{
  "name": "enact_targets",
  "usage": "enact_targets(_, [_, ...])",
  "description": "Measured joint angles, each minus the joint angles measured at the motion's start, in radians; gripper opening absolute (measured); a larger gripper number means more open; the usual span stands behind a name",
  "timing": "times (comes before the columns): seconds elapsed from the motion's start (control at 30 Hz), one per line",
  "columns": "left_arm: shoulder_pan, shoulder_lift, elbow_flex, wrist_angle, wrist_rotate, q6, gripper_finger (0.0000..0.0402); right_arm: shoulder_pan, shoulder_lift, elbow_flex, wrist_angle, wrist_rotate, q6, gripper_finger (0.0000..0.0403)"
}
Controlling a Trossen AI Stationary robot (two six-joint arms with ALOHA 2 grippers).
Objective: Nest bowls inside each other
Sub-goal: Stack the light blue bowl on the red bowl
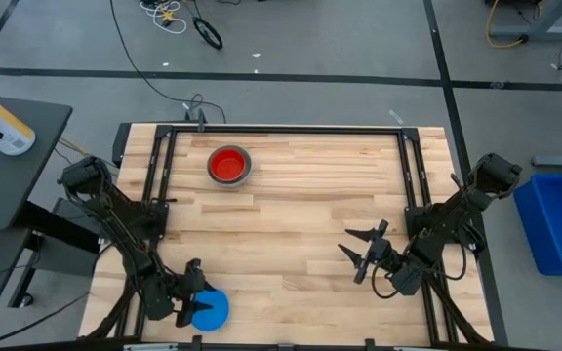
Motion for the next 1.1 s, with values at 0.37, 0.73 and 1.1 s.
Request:
enact_targets(0.37, [0.006, -0.001, 0.026, -0.072, 0.002, 0.03, 0.0243, 0.0, 0.0, 0.0, 0.004, -0.037, 0.006, 0.0253])
enact_targets(0.73, [0.03, -0.04, 0.049, -0.1, -0.01, 0.101, 0.0243, 0.0, 0.0, 0.0, 0.008, -0.063, 0.007, 0.0239])
enact_targets(1.1, [0.038, -0.066, 0.037, -0.226, -0.031, 0.05, 0.0243, 0.0, 0.001, 0.0, 0.009, -0.073, 0.008, 0.0226])
